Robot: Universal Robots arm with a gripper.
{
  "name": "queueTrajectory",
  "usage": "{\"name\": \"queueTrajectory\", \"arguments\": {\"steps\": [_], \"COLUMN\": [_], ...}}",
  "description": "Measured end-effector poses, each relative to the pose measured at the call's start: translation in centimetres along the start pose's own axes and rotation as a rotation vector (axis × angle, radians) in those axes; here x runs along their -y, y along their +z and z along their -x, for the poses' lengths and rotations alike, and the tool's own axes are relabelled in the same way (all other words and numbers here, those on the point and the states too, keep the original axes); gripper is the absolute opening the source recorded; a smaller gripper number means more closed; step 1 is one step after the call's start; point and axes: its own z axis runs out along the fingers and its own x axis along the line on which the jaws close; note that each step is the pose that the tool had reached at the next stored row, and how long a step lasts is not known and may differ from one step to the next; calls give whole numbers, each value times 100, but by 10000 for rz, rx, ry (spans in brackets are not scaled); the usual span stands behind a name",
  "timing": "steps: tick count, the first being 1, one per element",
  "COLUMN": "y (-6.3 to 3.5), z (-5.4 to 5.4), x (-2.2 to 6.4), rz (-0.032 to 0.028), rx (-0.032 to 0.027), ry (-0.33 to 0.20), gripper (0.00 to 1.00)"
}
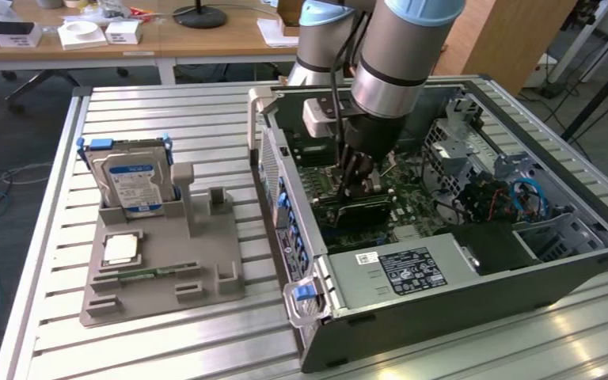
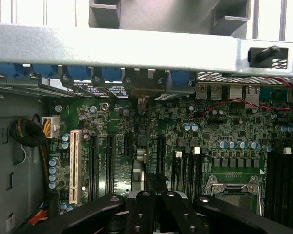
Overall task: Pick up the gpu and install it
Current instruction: 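Press down on the gpu until it lock into place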
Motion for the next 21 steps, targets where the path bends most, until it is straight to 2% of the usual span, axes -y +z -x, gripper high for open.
{"name": "queueTrajectory", "arguments": {"steps": [12, 18, 21], "y": [-20, -110, -129], "z": [0, 5, 6], "x": [47, 68, 95], "rz": [4, 43, 115], "rx": [43, 45, 46], "ry": [-3, 0, 4], "gripper": [10, 10, 10]}}
